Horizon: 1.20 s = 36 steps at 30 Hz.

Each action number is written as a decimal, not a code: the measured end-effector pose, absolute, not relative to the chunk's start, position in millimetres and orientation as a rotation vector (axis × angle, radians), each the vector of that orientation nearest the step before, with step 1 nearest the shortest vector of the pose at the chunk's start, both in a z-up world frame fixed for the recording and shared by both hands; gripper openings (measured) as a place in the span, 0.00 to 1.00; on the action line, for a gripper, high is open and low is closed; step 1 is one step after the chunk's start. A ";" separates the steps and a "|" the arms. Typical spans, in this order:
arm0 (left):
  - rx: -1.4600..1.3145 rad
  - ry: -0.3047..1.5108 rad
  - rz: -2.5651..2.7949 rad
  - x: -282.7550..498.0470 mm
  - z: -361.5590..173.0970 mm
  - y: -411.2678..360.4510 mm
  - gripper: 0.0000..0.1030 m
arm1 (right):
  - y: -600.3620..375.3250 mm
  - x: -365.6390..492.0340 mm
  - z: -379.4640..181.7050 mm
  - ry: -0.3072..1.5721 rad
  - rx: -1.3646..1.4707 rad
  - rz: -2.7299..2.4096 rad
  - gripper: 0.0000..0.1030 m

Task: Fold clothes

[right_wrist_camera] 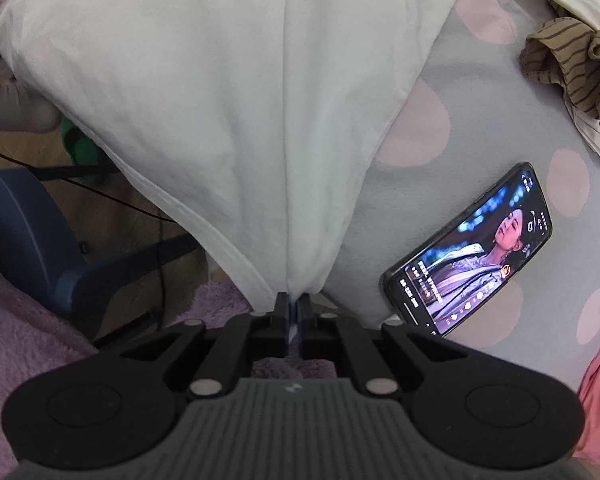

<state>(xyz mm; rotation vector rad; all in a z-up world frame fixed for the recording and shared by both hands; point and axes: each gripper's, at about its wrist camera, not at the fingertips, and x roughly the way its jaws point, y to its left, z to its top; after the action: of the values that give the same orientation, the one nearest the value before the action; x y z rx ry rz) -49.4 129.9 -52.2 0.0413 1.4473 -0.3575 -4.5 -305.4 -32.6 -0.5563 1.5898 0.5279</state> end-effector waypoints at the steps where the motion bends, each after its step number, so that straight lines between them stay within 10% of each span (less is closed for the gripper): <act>1: 0.024 1.433 -0.365 -51.1 -37.8 136.4 0.02 | -307.5 -3.6 -26.4 1.590 -0.533 0.539 0.04; 8: -0.009 1.358 -0.354 -60.0 37.0 170.6 0.02 | -313.8 -6.3 13.2 1.599 -0.419 0.622 0.03; 22: -0.078 1.488 -0.271 -49.0 -0.6 192.2 0.11 | -311.8 -6.3 -4.5 1.636 -0.434 0.615 0.09; 36: -0.167 1.126 -0.282 63.5 68.1 147.3 0.25 | -383.4 98.0 61.8 1.237 -0.057 0.145 0.24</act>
<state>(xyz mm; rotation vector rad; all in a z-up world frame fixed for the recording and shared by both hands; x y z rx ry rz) 63.5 147.3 68.1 -0.1675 1.1260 -0.2825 98.0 -383.4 61.8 -0.0565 1.2374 0.1452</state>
